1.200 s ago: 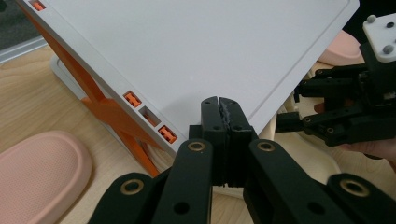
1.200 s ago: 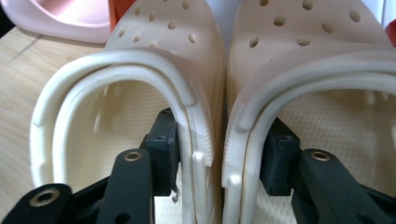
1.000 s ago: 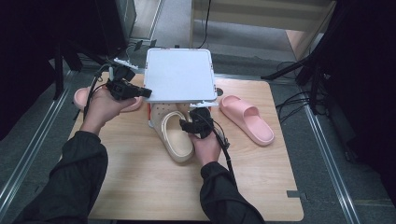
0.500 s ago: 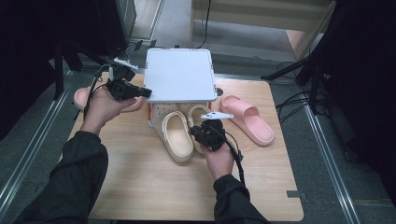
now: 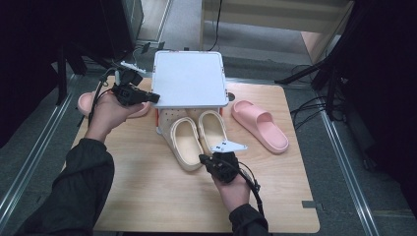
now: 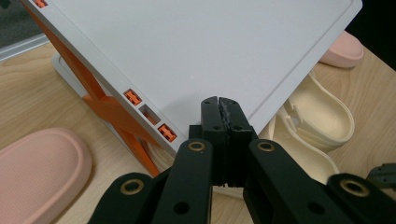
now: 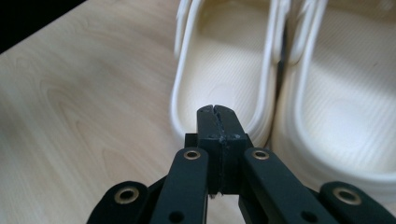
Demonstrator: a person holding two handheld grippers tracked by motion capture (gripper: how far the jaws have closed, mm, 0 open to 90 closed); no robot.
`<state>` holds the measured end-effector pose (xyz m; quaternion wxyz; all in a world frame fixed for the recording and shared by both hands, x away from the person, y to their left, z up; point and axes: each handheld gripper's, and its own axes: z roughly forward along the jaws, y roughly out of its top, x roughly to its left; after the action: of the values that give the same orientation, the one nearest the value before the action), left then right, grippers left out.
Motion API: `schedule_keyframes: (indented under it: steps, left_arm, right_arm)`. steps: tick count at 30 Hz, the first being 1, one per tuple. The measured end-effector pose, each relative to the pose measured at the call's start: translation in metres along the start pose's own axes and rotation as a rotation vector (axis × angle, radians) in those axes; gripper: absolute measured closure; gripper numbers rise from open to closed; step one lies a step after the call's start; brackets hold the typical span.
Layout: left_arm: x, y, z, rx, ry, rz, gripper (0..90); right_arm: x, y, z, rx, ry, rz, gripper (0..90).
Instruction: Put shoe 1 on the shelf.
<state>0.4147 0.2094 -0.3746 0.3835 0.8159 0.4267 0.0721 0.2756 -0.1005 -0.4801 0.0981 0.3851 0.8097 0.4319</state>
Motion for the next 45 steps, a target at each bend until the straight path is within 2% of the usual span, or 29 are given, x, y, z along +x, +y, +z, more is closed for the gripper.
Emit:
schedule_keyframes:
  steps: [2,9,15,20,23,25,27,29,32,36,39,43,45]
  left_arm:
    - [0.0,0.0,0.0,0.002,0.003,0.0,89.9]
    - [-0.001,0.0,0.0,0.005,0.003,0.0,89.9]
    - [-0.001,0.0,0.0,0.007,-0.004,0.006,89.9]
    - [-0.001,0.0,0.0,0.007,-0.006,0.007,90.0]
    - [-0.002,0.0,0.0,0.01,-0.005,0.003,89.9]
    - [-0.002,0.0,0.0,0.011,-0.006,0.002,90.0]
    - [-0.002,0.0,0.0,0.011,-0.007,0.0,90.0]
    - [-0.002,0.0,0.0,0.011,-0.007,-0.001,90.0]
    - [-0.002,0.0,0.0,0.011,-0.007,0.0,90.0]
    - [-0.001,0.0,-0.001,0.012,-0.003,0.002,90.0]
    - [-0.001,0.0,0.0,0.012,-0.01,0.002,90.0]
    - [-0.002,0.0,0.0,0.011,-0.004,0.002,90.0]
    - [-0.002,0.0,0.0,0.012,-0.004,0.0,90.0]
  right_arm:
    - [0.003,-0.006,0.002,0.014,0.018,0.003,90.0]
    - [0.006,-0.025,0.015,0.07,0.029,-0.014,90.0]
    - [0.002,-0.025,0.028,0.097,0.031,-0.004,90.0]
    - [0.002,-0.018,0.035,0.097,0.017,-0.015,90.0]
    - [0.003,-0.011,0.041,0.092,0.033,-0.01,90.0]
    - [0.003,-0.006,0.046,0.089,0.037,0.01,90.0]
    - [0.004,0.001,0.05,0.076,0.035,0.003,90.0]
    - [0.005,0.008,0.053,0.059,0.026,-0.012,90.0]
    - [0.005,0.022,0.063,0.082,-0.001,-0.034,90.0]
    - [0.001,0.035,0.075,0.091,0.009,-0.012,90.0]
    - [0.001,0.041,0.083,0.097,-0.022,-0.036,90.0]
    - [-0.001,0.047,0.092,0.087,-0.023,-0.013,90.0]
    - [-0.002,0.052,0.098,0.086,-0.039,-0.014,90.0]
